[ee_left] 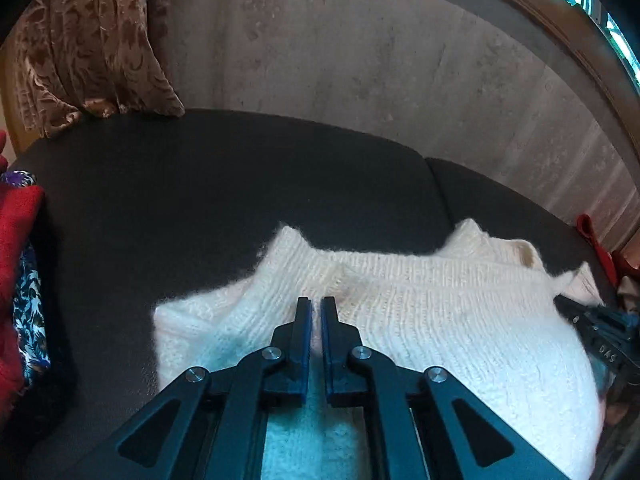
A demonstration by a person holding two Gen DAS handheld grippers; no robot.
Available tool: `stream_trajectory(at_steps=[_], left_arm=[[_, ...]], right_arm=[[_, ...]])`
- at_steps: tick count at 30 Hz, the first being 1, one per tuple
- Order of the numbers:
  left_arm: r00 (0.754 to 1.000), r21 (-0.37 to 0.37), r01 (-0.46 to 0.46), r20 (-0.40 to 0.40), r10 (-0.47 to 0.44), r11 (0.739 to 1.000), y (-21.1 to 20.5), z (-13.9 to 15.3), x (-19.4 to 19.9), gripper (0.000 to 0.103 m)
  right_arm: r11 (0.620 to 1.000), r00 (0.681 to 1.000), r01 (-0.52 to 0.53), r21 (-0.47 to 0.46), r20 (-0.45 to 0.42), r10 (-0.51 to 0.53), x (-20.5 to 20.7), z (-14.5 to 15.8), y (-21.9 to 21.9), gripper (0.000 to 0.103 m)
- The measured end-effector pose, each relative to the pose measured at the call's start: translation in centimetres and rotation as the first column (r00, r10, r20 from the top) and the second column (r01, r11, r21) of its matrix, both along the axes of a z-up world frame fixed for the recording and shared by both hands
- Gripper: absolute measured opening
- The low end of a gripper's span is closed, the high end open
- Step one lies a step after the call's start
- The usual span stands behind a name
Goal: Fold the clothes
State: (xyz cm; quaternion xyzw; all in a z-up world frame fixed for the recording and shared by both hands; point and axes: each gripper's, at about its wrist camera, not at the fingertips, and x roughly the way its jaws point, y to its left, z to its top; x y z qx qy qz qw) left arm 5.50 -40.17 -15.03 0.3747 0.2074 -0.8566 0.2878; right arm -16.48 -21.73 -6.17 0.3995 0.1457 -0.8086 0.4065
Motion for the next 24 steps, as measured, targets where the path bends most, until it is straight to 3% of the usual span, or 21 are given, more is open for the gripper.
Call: stream_trajectory(at_steps=[10,14,15,16,17,18,19,20,23,24], left_arm=[[0.998,-0.073,0.056,0.03,-0.054,0.996,1.5,-0.3,0.5,0.007],[0.998,-0.043,0.059,0.033,-0.058,0.997,1.4,0.1,0.2,0.011],[0.998,-0.036,0.048,0.028,-0.047,0.998,1.3,0.5,0.4,0.013],[0.999,-0.037,0.033,0.018,-0.033,0.999,1.4,1.0,0.8,0.017],[1.0,-0.053,0.011,-0.003,-0.011,0.999,1.7,1.7,1.3,0.018],[1.0,-0.084,-0.011,-0.029,0.009,0.996,2.4,2.5,2.0,0.018],[0.999,-0.118,-0.025,-0.05,0.019,0.993,3.2,3.2,2.6,0.018],[0.998,-0.14,-0.022,-0.067,0.013,0.99,4.2,3.9,2.9,0.019],[0.988,-0.12,0.093,-0.112,-0.107,0.988,7.8,5.0,2.2,0.021],[0.982,-0.119,0.137,-0.117,-0.151,0.983,9.0,5.2,1.6,0.021]], right_arm=[[0.999,0.998,0.005,-0.039,0.062,-0.003,1.3,-0.2,1.8,0.008],[0.995,0.994,0.03,-0.095,0.109,-0.02,1.8,-0.2,3.1,0.011],[0.99,0.986,0.027,-0.14,0.165,-0.003,1.5,0.0,4.0,0.014],[0.981,0.974,0.024,-0.19,0.227,0.02,1.1,0.3,4.9,0.029],[0.97,0.957,0.025,-0.24,0.288,0.046,0.8,0.5,5.8,0.057],[0.954,0.949,0.028,-0.298,0.309,0.069,0.8,1.3,7.4,0.069],[0.934,0.943,0.032,-0.357,0.321,0.091,0.9,2.1,9.0,0.09],[0.91,0.937,0.036,-0.414,0.332,0.114,1.1,2.9,10.7,0.103],[0.834,0.89,0.051,-0.55,0.404,0.212,1.4,3.7,17.5,0.103],[0.825,0.866,0.065,-0.561,0.443,0.233,1.5,3.3,19.7,0.103]])
